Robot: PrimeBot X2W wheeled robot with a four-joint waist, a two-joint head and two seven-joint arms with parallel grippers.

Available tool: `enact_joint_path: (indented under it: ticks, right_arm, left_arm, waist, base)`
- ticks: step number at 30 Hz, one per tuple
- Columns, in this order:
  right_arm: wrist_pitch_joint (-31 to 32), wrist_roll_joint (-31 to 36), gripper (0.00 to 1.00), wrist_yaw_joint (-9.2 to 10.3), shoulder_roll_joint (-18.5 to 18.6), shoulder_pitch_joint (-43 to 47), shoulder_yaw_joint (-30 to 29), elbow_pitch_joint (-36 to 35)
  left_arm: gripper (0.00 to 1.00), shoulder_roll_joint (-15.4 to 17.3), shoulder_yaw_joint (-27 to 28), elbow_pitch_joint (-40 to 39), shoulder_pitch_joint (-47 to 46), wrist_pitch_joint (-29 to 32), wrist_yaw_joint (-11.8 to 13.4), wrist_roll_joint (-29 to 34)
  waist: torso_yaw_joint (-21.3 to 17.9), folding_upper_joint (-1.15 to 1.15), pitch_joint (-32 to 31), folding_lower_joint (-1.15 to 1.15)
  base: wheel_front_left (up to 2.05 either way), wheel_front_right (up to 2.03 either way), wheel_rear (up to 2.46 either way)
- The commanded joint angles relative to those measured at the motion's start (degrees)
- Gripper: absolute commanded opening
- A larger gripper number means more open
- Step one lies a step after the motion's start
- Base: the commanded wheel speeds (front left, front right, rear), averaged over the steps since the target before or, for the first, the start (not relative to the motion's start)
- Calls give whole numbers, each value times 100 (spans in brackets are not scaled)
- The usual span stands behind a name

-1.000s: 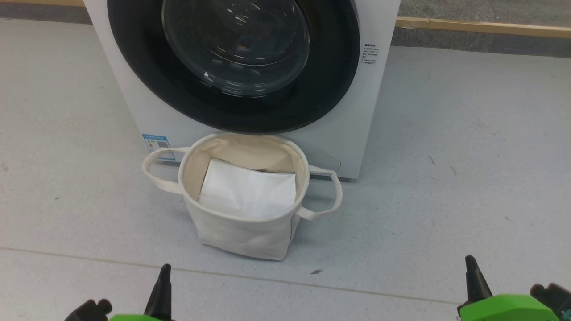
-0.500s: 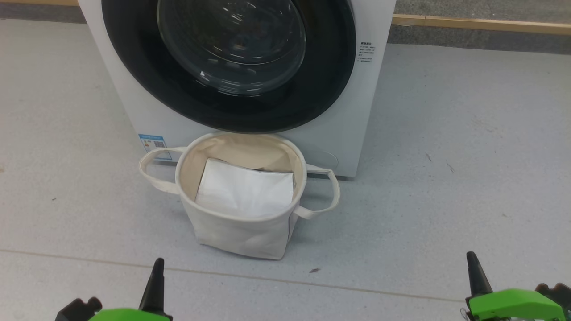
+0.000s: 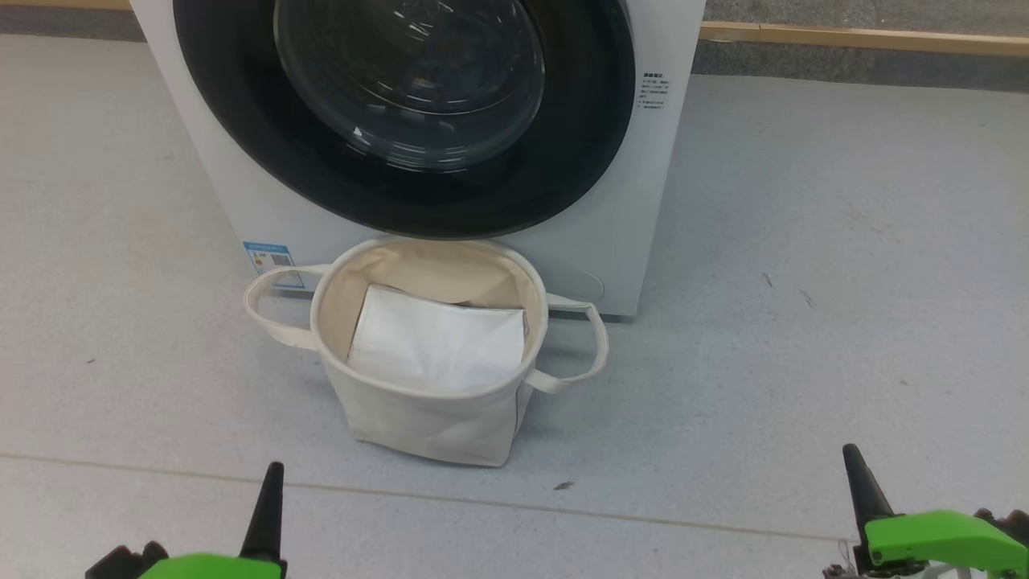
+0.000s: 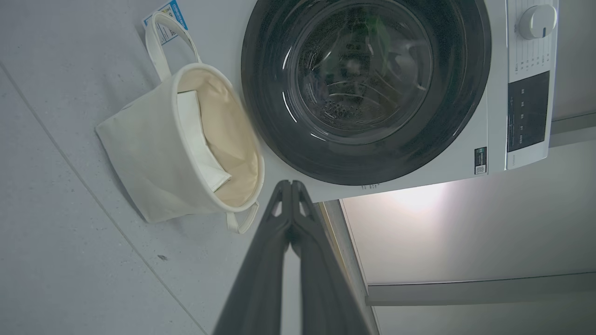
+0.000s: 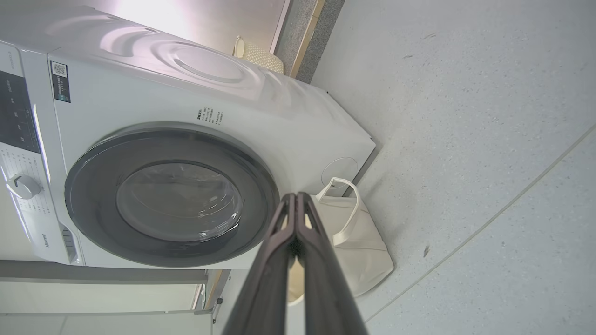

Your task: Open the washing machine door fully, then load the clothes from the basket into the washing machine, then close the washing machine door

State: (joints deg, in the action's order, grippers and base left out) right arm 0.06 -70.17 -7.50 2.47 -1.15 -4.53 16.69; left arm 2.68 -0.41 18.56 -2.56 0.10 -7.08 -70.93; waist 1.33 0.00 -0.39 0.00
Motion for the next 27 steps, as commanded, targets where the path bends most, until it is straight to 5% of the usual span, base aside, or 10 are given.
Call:
enact_joint_path:
  ticks: [1,27]
  right_arm:
    - [77,-173,0,0,66,-288,53,-218]
    - [524,-1881,0,1,69,-464,-127,-260]
  left_arm:
    - [0,62,208,-231,-289,59,-30,-165]
    - [0,62,567,-414,-347,505,-39,-1829]
  waist:
    - [-6,0,2,0]
    - [-112,0,48,0]
  base:
    - [0,0,0]
    - [0,0,0]
